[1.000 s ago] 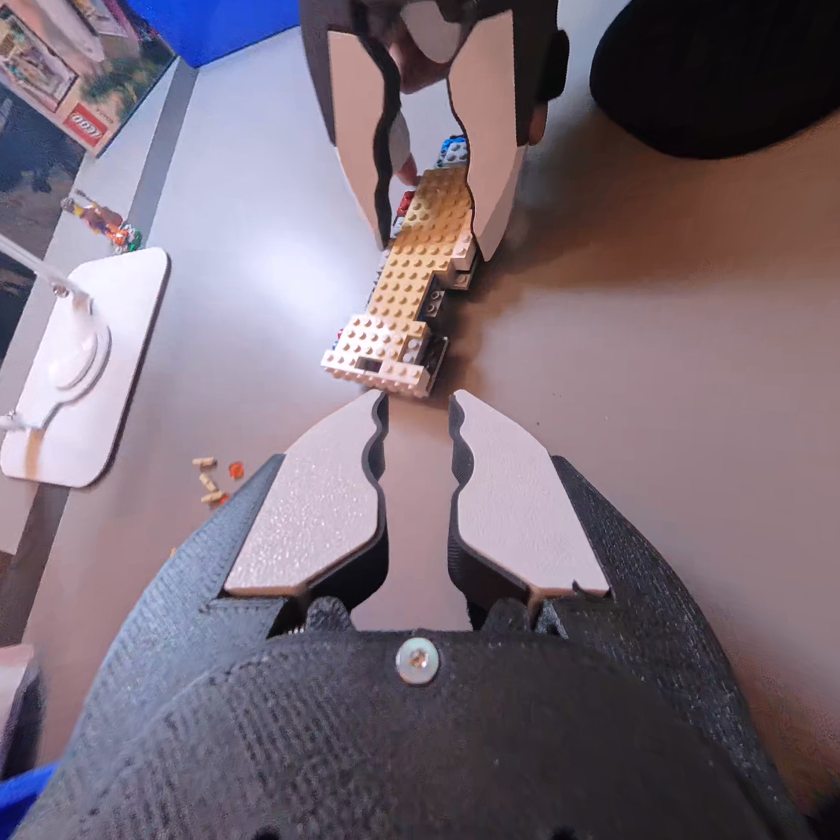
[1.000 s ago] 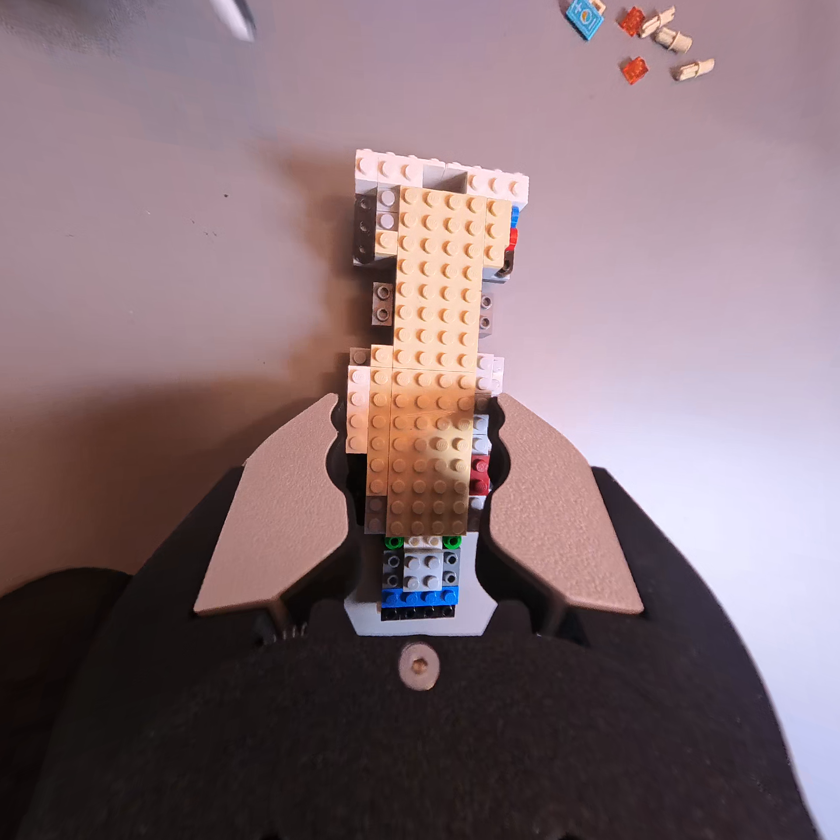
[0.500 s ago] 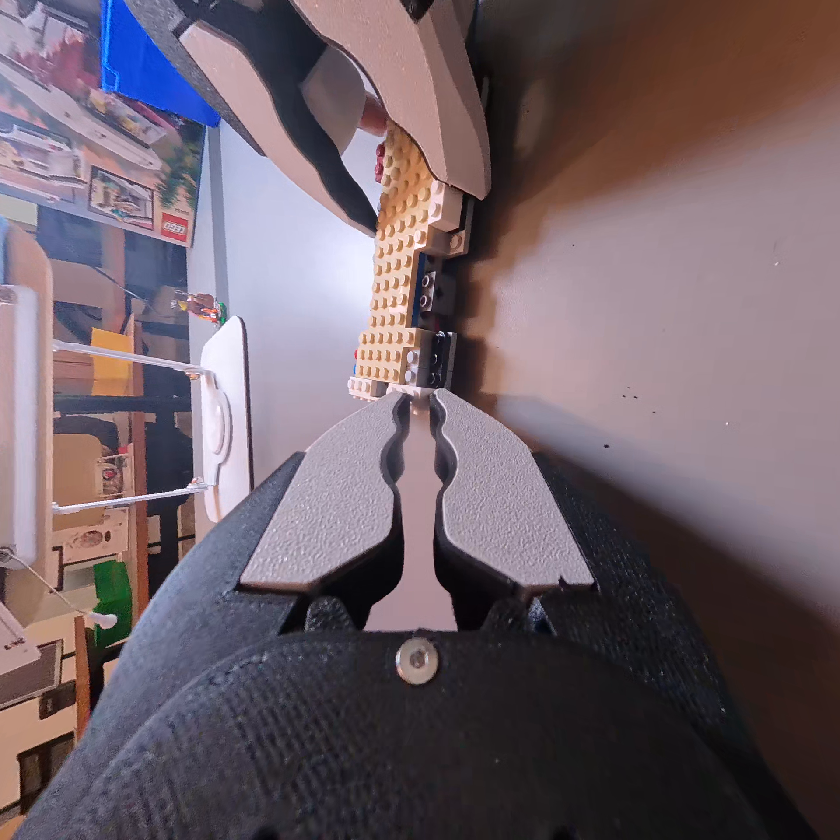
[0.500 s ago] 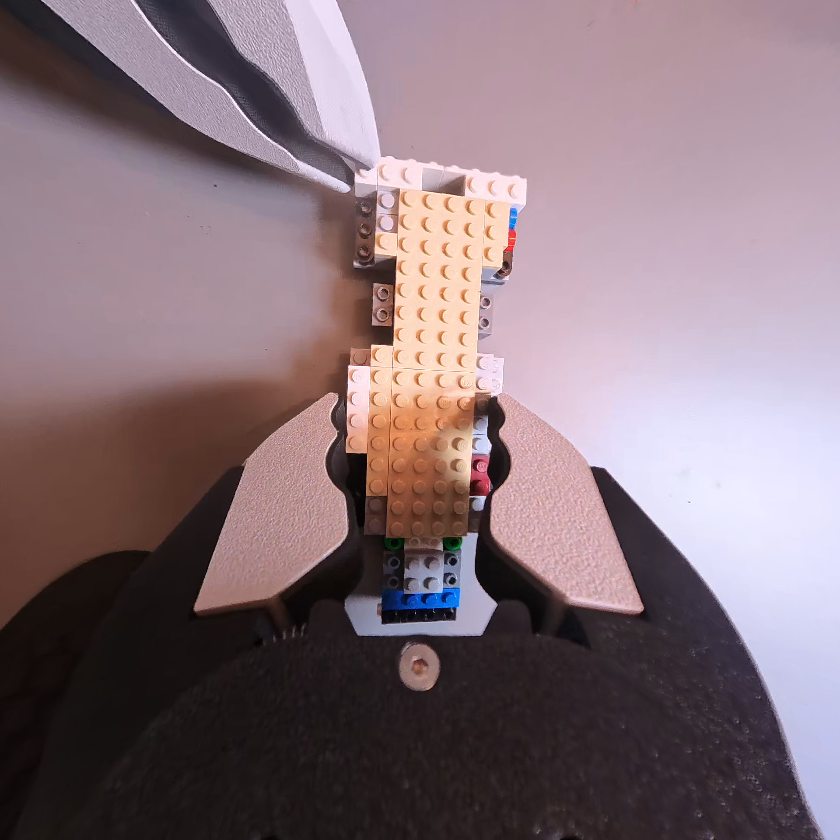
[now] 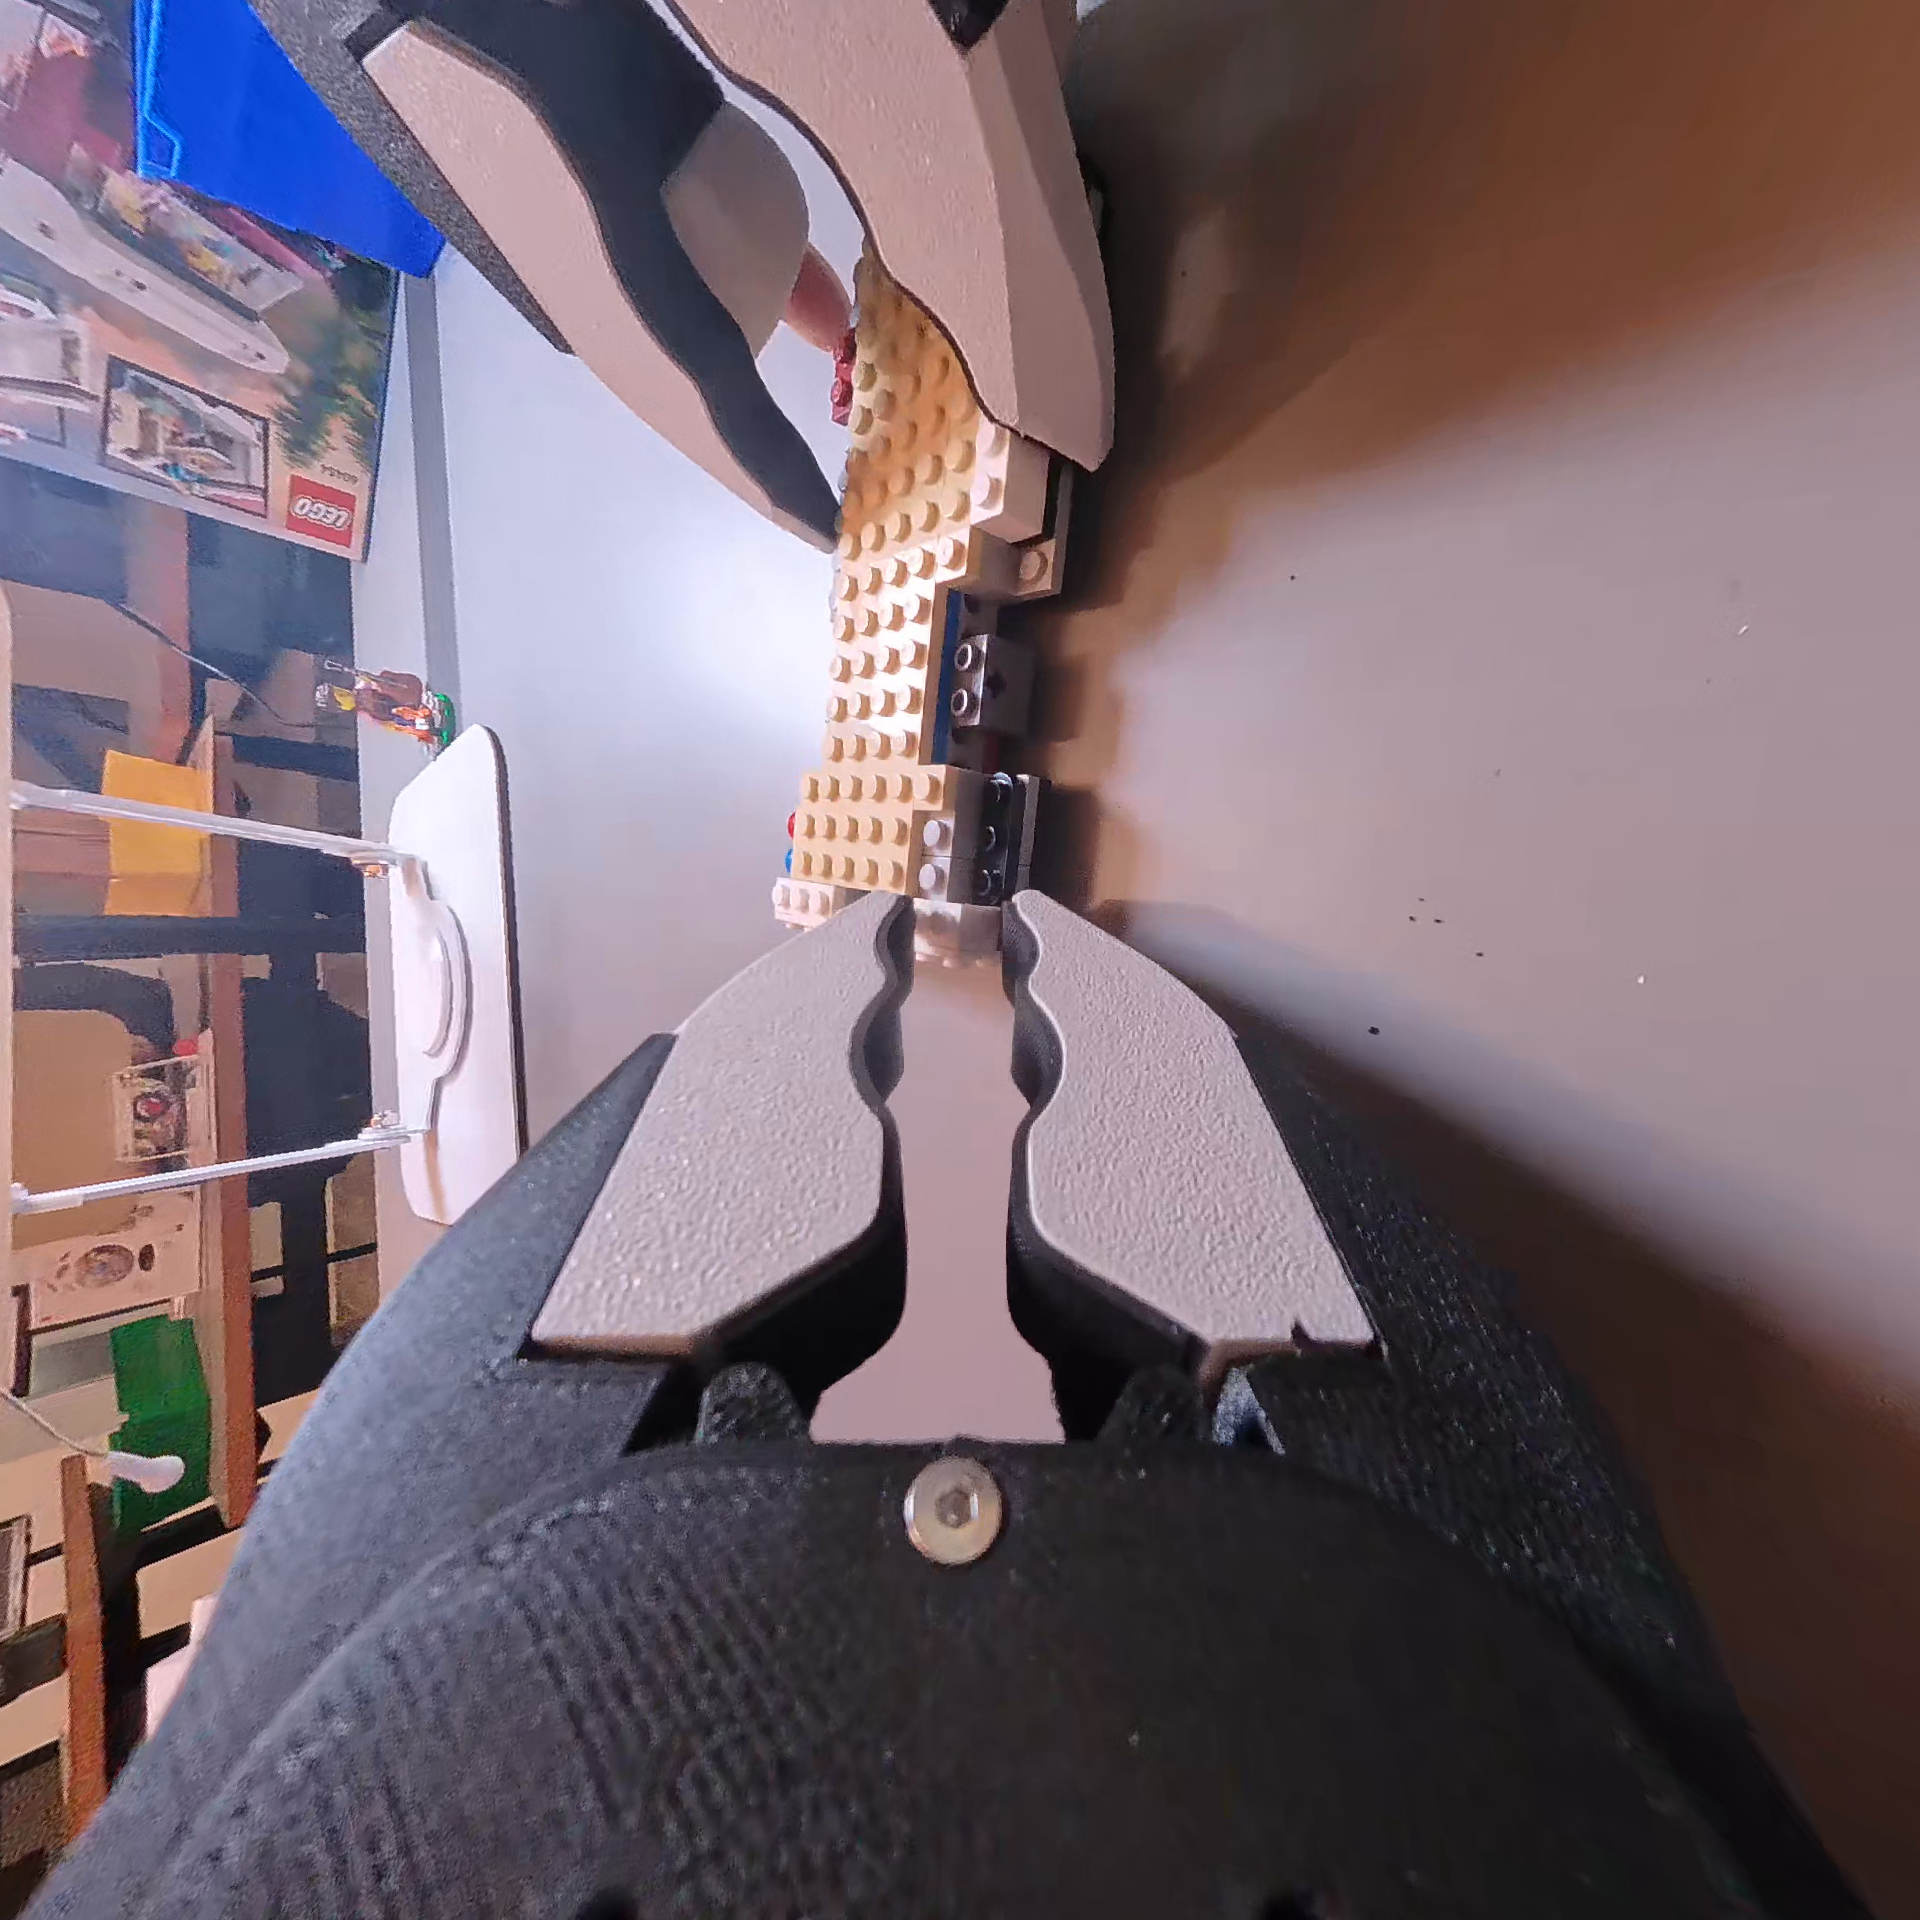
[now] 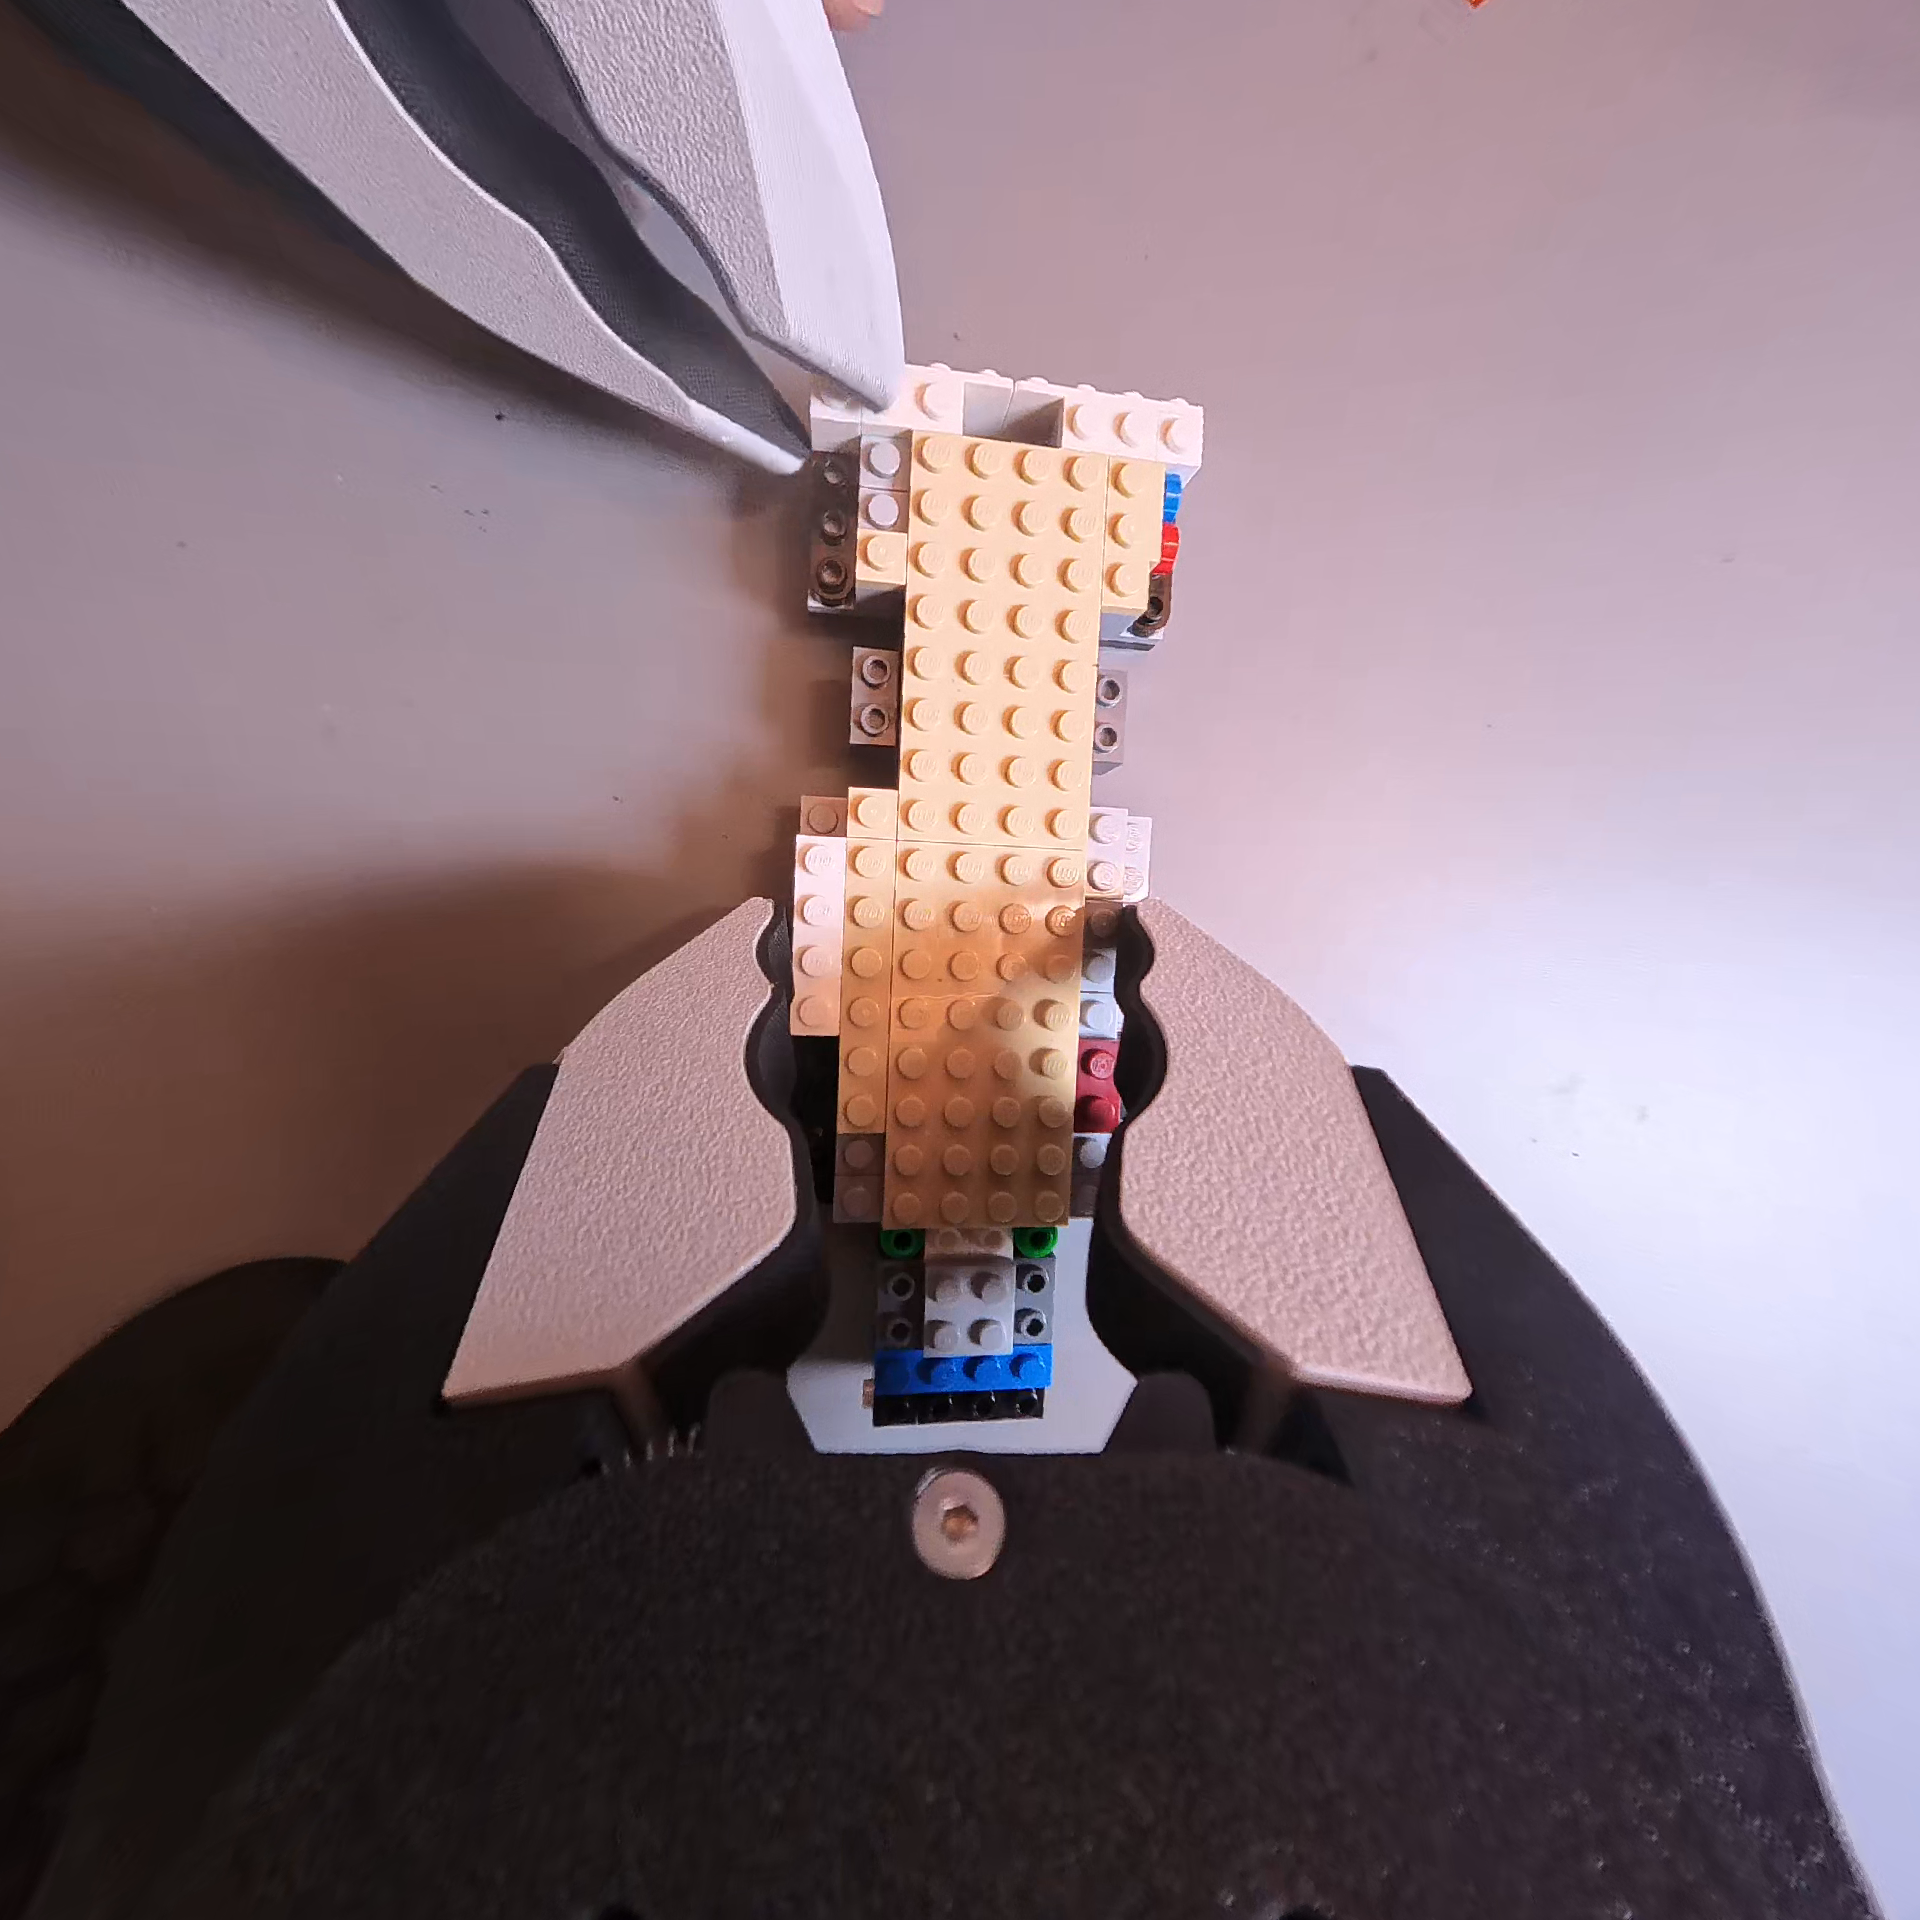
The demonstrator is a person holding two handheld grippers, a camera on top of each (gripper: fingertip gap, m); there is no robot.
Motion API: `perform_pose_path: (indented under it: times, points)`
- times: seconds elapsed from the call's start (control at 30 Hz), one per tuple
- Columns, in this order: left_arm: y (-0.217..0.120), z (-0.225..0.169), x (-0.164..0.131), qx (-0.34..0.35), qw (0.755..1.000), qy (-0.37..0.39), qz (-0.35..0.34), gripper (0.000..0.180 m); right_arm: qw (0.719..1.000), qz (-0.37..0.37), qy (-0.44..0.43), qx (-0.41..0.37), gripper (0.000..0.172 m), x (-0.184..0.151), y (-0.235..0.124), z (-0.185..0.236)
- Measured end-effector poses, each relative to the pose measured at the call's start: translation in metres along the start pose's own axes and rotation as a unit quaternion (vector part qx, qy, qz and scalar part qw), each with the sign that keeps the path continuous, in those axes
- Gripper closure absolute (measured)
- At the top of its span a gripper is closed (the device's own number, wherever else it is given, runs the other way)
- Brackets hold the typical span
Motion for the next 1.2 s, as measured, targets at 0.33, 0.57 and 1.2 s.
perform_pose_path:
  times: [0.33, 0.57, 1.2]
  points:
    - [-0.013, -0.010, 0.007, 0.008, 0.997, 0.044, -0.056, 0.176, 1.000, -0.002, 0.016, -0.002, 0.112, -0.003, -0.001, -0.004]
    - [-0.067, 0.040, 0.008, 0.037, 0.985, -0.107, -0.129, 0.180, 1.000, 0.001, 0.017, -0.010, 0.112, -0.009, -0.004, -0.005]
    - [0.008, -0.027, 0.018, -0.215, 0.961, -0.172, -0.023, 0.171, 0.990, -0.106, -0.081, -0.038, 0.121, 0.005, -0.039, 0.016]
Point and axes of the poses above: each gripper's, where its closed fingertips meet, y out along the fingers, x out of its top, z = x × y across the jaws, the point moved 9 cm from there along -y, back along the fingers, and after that the axes turned 14 degrees about -y, right-handed, at the moved point
